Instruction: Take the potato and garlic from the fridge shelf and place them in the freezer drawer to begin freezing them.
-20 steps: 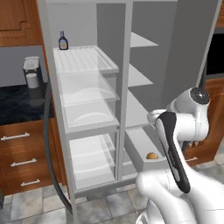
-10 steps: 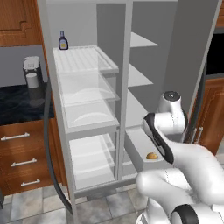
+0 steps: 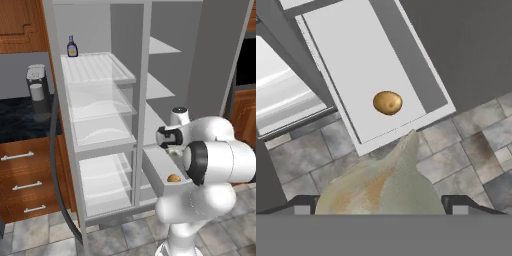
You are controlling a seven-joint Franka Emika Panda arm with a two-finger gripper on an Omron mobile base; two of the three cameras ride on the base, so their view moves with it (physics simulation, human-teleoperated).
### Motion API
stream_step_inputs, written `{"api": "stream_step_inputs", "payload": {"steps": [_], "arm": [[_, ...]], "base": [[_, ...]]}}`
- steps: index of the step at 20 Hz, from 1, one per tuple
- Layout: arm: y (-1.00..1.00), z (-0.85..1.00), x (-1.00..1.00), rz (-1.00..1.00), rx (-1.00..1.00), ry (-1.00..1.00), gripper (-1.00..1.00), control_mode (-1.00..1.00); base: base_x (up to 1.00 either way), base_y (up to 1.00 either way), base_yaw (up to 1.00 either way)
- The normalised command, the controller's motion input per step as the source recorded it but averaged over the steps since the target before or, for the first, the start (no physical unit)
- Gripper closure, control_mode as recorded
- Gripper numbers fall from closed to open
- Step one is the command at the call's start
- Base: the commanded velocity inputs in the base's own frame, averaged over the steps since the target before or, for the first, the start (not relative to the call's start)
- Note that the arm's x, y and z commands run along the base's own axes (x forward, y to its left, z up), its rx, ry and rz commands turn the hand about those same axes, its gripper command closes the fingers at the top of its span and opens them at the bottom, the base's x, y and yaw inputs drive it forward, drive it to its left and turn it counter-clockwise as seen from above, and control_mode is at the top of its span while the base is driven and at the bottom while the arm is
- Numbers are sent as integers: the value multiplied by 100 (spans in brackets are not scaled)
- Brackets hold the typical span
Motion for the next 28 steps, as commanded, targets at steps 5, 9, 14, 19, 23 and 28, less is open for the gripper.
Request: {"api": "stream_step_inputs", "payload": {"steps": [5, 9, 14, 19, 23, 28], "arm": [[-14, -88, 53, 0, 6, 4, 100, -100], [-20, -87, 59, 0, 8, 0, 100, -100], [-23, -72, 44, 0, 9, 0, 100, -100], [-11, -53, 41, 0, 6, 3, 100, -100], [-5, -57, 11, 0, 2, 9, 100, -100], [0, -48, 10, 0, 0, 15, 100, -100]], "base": [[0, 0, 0], [0, 0, 0], [0, 0, 0], [0, 0, 0], [0, 0, 0], [0, 0, 0]]}}
